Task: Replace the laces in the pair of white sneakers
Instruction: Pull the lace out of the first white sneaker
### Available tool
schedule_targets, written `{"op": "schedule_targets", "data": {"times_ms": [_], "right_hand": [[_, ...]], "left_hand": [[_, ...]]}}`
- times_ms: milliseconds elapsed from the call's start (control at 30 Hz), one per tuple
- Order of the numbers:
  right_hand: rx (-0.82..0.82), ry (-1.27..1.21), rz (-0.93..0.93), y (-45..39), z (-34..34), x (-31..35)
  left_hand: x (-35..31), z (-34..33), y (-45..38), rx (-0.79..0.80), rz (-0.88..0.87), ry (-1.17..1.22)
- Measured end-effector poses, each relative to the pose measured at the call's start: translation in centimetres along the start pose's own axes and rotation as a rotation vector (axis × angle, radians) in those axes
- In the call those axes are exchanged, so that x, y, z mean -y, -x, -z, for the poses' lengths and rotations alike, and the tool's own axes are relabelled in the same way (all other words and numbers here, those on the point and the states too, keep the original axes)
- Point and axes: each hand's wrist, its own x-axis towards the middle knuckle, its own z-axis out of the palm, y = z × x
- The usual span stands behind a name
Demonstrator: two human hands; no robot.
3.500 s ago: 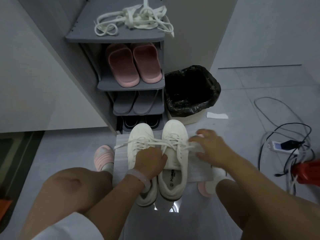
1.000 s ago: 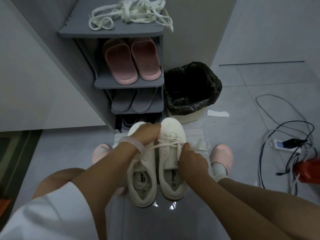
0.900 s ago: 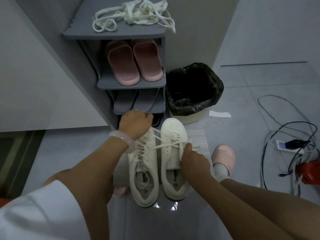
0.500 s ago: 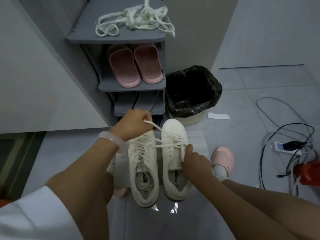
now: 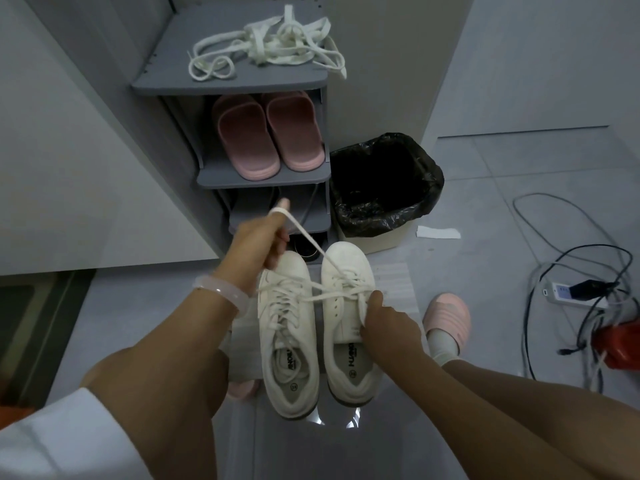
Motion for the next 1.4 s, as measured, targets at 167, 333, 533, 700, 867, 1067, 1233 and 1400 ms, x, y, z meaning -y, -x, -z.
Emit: {"op": "schedule_targets", "data": {"times_ms": [167, 333, 533, 700, 867, 1067, 1233, 1400], "right_hand": [[0.009, -0.007, -0.007, -0.1, 0.0, -0.1], [0.010, -0.017, -0.011, 0.1, 0.1, 0.0], [0.018, -0.019, -0.009, 0.2, 0.3, 0.2], [0.047, -0.017, -0.024, 0.6, 0.7, 0.3], [0.314, -0.069, 0.052, -0.1, 3.5, -0.3], [0.043, -0.309, 0.103, -1.7, 5.5, -0.3], [-0.008, -0.192, 0.121, -2.5, 4.3, 1.4], [-0.017, 0.076, 0.196, -3.1, 4.5, 2.7]], "left_hand": [[-0.1, -0.3, 0.8, 0.138, 0.122, -0.187], [-1.1, 2.1, -0.5, -0.283, -0.242, -0.179], [-1.8, 1.8, 0.0, -0.008, 0.305, 0.118], [-2.7, 3.4, 0.8, -0.367, -0.460, -0.621], [-1.9, 4.5, -0.5, -0.254, -0.349, -0.952], [1.5, 0.8, 0.4, 0.218, -0.116, -1.147], [3.5, -2.4, 3.6, 0.215, -0.374, -1.276], [6.6, -4.5, 5.6, 0.470, -0.187, -1.279]]}}
